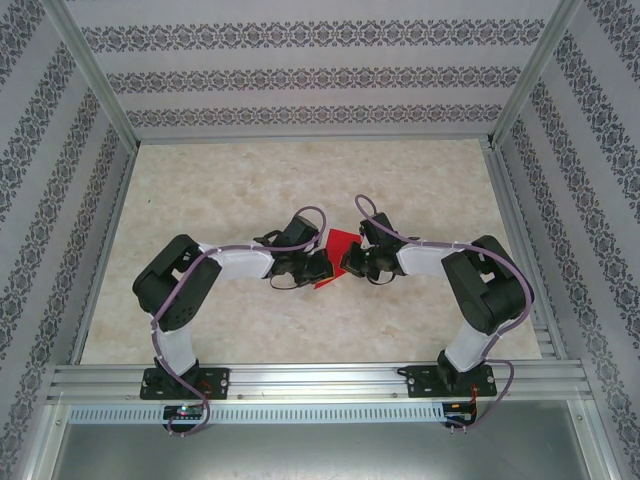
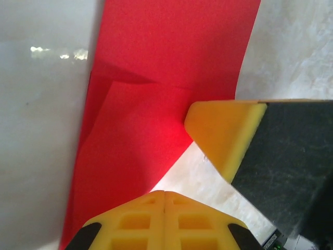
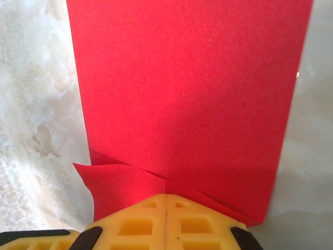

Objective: Fold a paper plane with a square sheet of paper (pick it up from the middle)
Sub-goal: Third fold the triangle at the center of the table.

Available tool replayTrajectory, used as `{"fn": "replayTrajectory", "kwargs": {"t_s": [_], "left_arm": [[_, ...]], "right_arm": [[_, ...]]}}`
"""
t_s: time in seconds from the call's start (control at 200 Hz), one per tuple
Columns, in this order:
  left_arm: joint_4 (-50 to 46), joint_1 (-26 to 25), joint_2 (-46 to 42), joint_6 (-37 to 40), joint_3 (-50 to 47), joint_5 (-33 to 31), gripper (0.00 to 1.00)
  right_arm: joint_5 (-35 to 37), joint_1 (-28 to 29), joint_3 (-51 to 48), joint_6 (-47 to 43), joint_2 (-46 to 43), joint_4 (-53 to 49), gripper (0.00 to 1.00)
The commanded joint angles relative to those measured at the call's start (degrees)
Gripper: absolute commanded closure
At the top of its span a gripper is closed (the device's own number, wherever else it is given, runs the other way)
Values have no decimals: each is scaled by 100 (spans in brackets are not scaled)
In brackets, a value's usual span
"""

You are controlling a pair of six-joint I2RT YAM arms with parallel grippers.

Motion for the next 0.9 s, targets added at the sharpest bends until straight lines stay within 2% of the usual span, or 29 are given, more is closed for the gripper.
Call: {"fn": "replayTrajectory", "kwargs": {"t_s": [0.0,0.33,0.669,0.894], "left_arm": [[101,-16,148,-73,168,-76,94],[-398,-16,325,-29,38,-227,95],[-519,-13,-74,-34,-667,-414,94],[-968,45,-293,139,-802,-537,94]], "right_arm": [[100,-1,-118,58,154,-46,97],[209,-18,-99,3,206,-275,96],[336,-129,-139,-97,473,-632,97],[463,-176,-112,-200,593,-893,97]]}}
